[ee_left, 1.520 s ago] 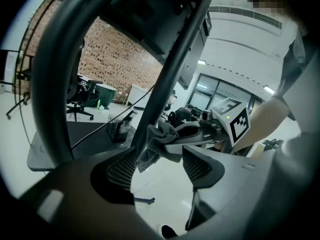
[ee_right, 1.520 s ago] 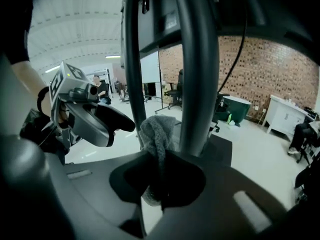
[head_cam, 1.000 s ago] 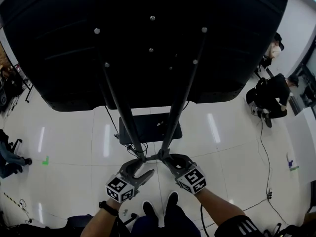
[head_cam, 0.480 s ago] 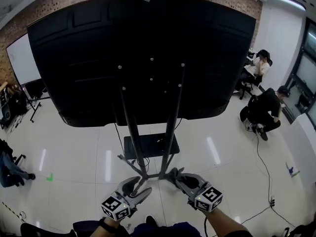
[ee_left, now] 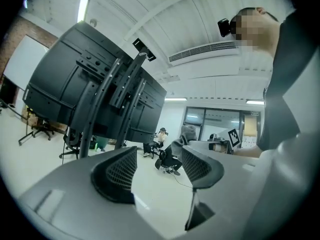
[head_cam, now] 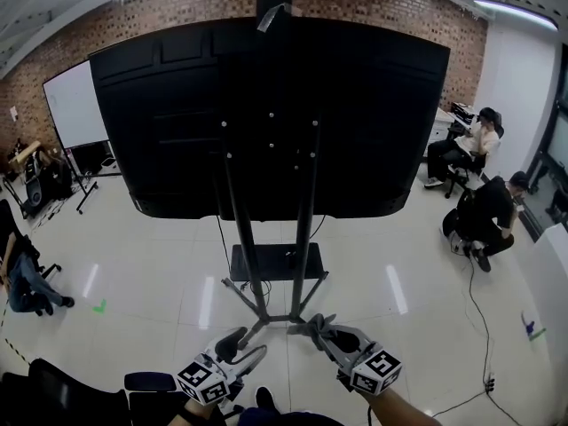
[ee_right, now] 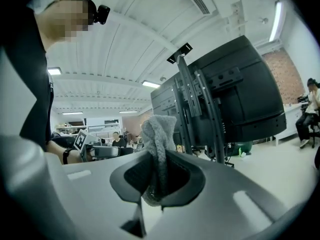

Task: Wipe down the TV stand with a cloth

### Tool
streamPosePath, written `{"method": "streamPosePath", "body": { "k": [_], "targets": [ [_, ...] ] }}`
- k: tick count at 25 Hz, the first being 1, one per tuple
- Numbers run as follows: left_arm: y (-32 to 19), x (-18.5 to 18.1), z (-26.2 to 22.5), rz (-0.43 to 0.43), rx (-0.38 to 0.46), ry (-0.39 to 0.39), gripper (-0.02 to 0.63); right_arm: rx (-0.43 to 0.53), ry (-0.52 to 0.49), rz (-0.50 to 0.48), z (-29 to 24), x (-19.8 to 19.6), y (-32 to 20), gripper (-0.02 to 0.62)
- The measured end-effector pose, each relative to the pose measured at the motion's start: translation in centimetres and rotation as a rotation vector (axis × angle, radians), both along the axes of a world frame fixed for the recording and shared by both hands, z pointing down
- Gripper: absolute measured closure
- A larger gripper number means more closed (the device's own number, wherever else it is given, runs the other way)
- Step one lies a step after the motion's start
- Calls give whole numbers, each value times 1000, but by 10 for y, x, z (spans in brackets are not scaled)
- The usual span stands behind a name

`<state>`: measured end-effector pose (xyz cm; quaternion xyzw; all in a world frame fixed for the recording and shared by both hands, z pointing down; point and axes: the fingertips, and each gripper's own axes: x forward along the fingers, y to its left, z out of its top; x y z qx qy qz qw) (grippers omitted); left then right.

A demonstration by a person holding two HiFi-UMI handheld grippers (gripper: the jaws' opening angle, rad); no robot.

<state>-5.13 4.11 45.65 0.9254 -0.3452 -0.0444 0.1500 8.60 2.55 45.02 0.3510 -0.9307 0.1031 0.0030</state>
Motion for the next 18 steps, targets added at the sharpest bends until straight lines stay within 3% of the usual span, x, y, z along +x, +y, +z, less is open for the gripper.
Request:
{"method": "streamPosePath", "body": {
  "k": [8, 18],
  "targets": [
    [61, 24, -6, -23, 31, 8, 299, 7, -15, -58, -2, 19, 71, 565],
    [97, 21, -21, -11, 63, -19, 299, 29, -32, -66, -11, 12, 105, 565]
  ]
}}
